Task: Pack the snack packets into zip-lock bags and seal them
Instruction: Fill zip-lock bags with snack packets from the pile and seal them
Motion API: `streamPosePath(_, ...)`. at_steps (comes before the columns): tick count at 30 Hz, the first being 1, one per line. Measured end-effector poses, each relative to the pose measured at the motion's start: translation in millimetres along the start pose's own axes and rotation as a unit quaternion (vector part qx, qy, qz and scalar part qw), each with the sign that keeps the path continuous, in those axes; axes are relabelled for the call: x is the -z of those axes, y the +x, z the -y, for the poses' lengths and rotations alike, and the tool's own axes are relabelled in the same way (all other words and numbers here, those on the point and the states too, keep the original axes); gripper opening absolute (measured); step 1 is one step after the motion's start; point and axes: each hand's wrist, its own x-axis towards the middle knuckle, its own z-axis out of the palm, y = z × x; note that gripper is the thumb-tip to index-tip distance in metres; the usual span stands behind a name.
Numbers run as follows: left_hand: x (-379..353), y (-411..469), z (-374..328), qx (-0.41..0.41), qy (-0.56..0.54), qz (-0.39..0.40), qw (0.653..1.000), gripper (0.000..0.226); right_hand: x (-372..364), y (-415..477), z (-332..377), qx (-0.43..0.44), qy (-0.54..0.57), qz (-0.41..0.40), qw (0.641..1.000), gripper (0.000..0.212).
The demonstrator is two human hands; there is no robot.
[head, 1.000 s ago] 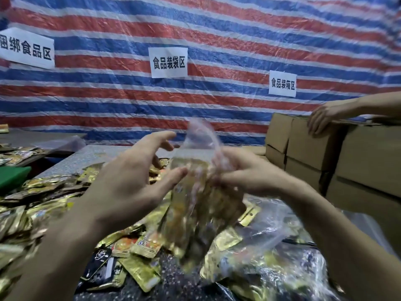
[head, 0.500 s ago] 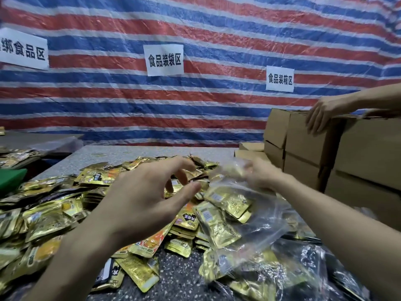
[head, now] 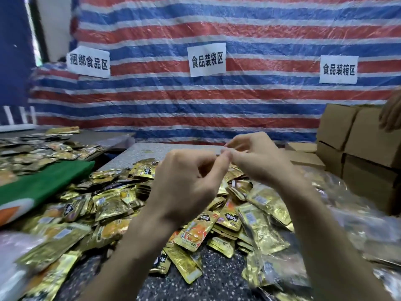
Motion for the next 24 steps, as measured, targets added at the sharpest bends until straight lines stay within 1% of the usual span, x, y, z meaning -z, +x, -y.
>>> streamPosePath(2, 4.5, 1.5, -1.4, -0.004, -0.004, -0.033, 0.999, 0.04, -8.7, -11.2, 16.6, 0.058, 0.059, 0.031, 0.996, 0.014)
streamPosePath(3, 6.9, 1.6, -0.9, -0.001, 0.002, -0.038, 0.999, 0.035, -10.0, -17.1, 21.4, 0.083, 0.08, 0.059, 0.992, 0.013)
streamPosePath(5, 11.8, 2.3, -0.4, -0.012, 0.053, -0.027, 0.998, 0.025, -6.2, -25.5, 26.4, 0.136, 0.085, 0.139, 0.977, 0.018)
streamPosePath(7, 16.0, 1.8, -1.3, -0.051, 0.127, -0.007, 0.991, 0.019, -1.5, -29.3, 26.4, 0.17, 0.095, 0.199, 0.96, 0.016)
streamPosePath(10, 21.0, 0.4, -6.4, -0.119, 0.212, 0.015, 0.97, 0.018, 0.2, -29.9, 24.0, 0.205, 0.125, 0.217, 0.946, 0.01)
streamPosePath(12, 23.1, -0.3, -11.0, -0.128, 0.229, 0.029, 0.965, 0.021, 1.5, -30.6, 24.6, 0.216, 0.12, 0.224, 0.943, 0.019)
streamPosePath(14, 25.4, -4.0, -14.9, -0.091, 0.204, 0.064, 0.973, 0.02, 4.0, -33.6, 26.6, 0.208, 0.128, 0.241, 0.939, 0.028)
streamPosePath(15, 26.4, -7.0, -15.9, -0.063, 0.181, 0.086, 0.978, 0.017, 5.5, -34.7, 26.9, 0.206, 0.126, 0.25, 0.938, 0.029)
streamPosePath(17, 28.6, -18.1, -15.5, -0.019, 0.151, 0.117, 0.981, 0.013, 7.7, -36.1, 25.0, 0.201, 0.097, 0.264, 0.938, 0.02)
streamPosePath(19, 34.6, -34.5, -9.4, 0.019, 0.159, 0.127, 0.979, 0.014, 11.1, -36.9, 23.4, 0.182, 0.067, 0.261, 0.946, 0.022)
streamPosePath(22, 55.9, -63.3, 15.2, 0.121, 0.217, 0.132, 0.96, 0.018, 16.6, -39.7, 25.0, 0.168, 0.026, 0.238, 0.956, 0.043)
streamPosePath(24, 76.5, -82.9, 40.1, 0.217, 0.272, 0.132, 0.928, 0.014, 18.5, -43.6, 27.4, 0.176, 0.019, 0.242, 0.954, 0.044)
